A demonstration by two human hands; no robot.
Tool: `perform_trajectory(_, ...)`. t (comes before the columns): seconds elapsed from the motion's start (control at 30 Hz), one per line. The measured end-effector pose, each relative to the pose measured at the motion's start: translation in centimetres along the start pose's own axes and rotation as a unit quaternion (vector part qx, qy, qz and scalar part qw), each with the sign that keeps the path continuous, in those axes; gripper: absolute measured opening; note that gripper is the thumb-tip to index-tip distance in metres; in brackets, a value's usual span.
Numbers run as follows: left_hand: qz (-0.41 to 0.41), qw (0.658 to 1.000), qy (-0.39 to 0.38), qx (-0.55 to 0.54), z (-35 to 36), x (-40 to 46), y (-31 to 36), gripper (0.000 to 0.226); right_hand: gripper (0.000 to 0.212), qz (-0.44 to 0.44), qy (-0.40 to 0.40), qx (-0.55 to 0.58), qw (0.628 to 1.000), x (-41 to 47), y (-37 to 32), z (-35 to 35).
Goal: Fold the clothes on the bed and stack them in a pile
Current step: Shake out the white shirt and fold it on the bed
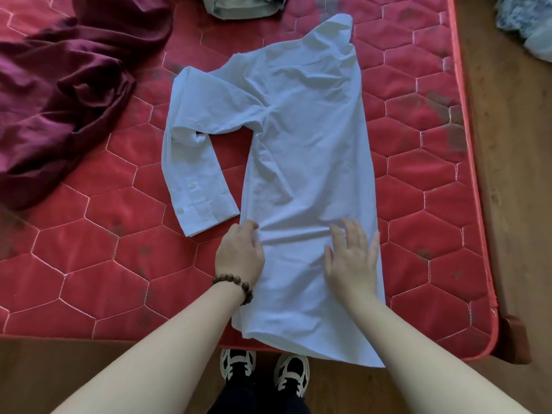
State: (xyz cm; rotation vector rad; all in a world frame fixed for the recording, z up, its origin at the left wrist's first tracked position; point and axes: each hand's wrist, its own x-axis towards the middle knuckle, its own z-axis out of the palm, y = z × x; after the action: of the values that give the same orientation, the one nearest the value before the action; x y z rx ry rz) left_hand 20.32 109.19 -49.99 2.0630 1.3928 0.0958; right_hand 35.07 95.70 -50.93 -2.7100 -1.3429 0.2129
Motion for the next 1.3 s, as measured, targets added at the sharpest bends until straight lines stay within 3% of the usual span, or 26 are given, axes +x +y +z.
perform_trajectory(0.1,0.0,1.0,-0.005,-0.016,0.3,2.2,1.0,0.027,0.063,-0.031,-0.069,0.028,0.997,3.0,-0.8,0.1)
perform_trajectory(0.2,-0.056,0.995,0.03,-0.074,0.0,3.9,0.7,0.021,0.063,-0.03,-0.167,-0.018,0.985,4.2,-0.3,1.3)
perform_trajectory(0.27,-0.059,0.994,0.046,-0.073,-0.3,4.0,0.6,0.022,0.062,-0.016,-0.179,-0.023,0.983,4.0,-0.1,1.5)
perform_trajectory(0.4,-0.004,0.997,0.061,0.056,-0.5,3.3,1.6,0.038,0.055,-0.001,-0.119,0.011,0.993,4.2,-1.0,0.5)
perform_trajectory(0.5,0.151,0.983,0.048,0.097,0.0,3.7,2.8,0.045,0.051,-0.035,-0.081,0.026,0.996,5.6,-1.2,-0.3)
perform_trajectory(0.57,0.232,0.964,-0.028,0.13,1.0,4.9,3.9,0.051,0.054,-0.067,-0.091,0.019,0.993,7.2,-1.4,-0.1)
perform_trajectory(0.63,0.223,0.956,-0.078,0.173,1.9,7.5,4.4,0.055,0.058,-0.085,-0.105,0.014,0.991,9.0,-1.9,0.6)
perform_trajectory(0.77,0.138,0.949,-0.09,0.268,2.2,12.1,2.7,0.068,0.06,-0.088,-0.116,-0.019,0.989,11.3,-2.2,2.3)
perform_trajectory(0.87,0.159,0.948,-0.042,0.271,1.1,12.8,2.3,0.059,0.048,-0.061,-0.016,-0.011,0.998,12.3,-3.3,1.9)
perform_trajectory(0.97,0.245,0.938,0.025,0.245,0.7,14.9,3.8,0.046,0.041,-0.042,0.065,-0.005,0.997,16.2,-4.8,1.4)
perform_trajectory(1.07,0.26,0.924,-0.017,0.281,-0.2,19.0,4.6,0.061,0.057,-0.022,-0.029,-0.012,0.999,20.1,-5.4,1.4)
perform_trajectory(1.17,0.235,0.921,-0.115,0.287,-1.2,22.0,3.6,0.059,0.06,-0.009,-0.109,-0.042,0.993,21.3,-5.5,2.1)
perform_trajectory(1.2,0.262,0.92,-0.107,0.272,-1.9,22.3,3.1,0.056,0.058,0.001,-0.093,-0.041,0.995,21.5,-6.0,1.9)
perform_trajectory(1.3,0.307,0.93,0.049,0.195,-4.9,22.1,1.5,0.062,0.051,0.038,-0.01,-0.015,0.999,22.9,-8.3,0.7)
